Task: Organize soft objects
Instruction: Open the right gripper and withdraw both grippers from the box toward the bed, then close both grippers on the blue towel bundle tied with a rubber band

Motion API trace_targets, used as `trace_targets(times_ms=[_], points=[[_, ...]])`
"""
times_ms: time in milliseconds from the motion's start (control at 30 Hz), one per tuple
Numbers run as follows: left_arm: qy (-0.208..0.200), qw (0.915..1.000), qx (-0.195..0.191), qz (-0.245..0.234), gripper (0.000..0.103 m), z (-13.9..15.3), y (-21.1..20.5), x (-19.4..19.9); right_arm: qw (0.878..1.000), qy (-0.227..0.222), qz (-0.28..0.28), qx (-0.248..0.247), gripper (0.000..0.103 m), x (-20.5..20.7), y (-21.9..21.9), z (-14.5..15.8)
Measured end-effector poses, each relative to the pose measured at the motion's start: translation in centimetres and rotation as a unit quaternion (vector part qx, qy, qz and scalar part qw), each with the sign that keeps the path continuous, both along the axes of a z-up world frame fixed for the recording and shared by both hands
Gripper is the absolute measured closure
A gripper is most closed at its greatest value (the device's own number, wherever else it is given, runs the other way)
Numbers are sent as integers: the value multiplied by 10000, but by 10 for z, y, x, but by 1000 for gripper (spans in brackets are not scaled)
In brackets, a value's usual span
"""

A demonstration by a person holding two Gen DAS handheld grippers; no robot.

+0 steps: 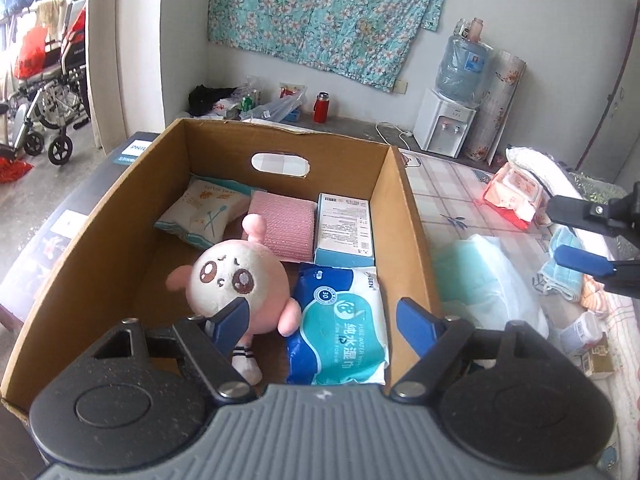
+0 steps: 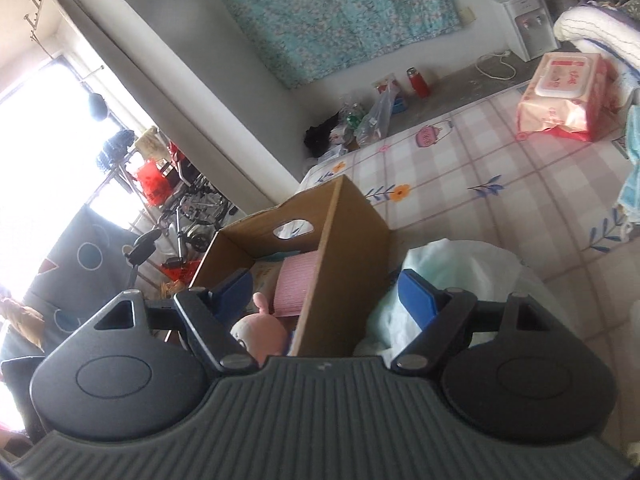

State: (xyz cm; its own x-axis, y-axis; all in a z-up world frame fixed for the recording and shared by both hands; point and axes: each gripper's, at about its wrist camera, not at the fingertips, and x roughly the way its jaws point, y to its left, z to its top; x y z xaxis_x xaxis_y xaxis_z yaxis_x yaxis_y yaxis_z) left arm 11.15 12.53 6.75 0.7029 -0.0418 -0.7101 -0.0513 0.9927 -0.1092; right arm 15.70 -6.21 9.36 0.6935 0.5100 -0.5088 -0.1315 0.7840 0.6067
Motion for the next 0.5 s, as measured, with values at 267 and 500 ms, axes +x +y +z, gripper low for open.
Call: trace_targets(times_ms=[267, 500], points=[[-10, 9994, 262, -219, 20, 6, -38, -6, 9991, 75, -420, 75, 23, -24, -48, -18], [-62, 9961, 336, -819, 20, 24, -85, 18, 9959, 55, -904, -2, 22, -34, -92, -29]])
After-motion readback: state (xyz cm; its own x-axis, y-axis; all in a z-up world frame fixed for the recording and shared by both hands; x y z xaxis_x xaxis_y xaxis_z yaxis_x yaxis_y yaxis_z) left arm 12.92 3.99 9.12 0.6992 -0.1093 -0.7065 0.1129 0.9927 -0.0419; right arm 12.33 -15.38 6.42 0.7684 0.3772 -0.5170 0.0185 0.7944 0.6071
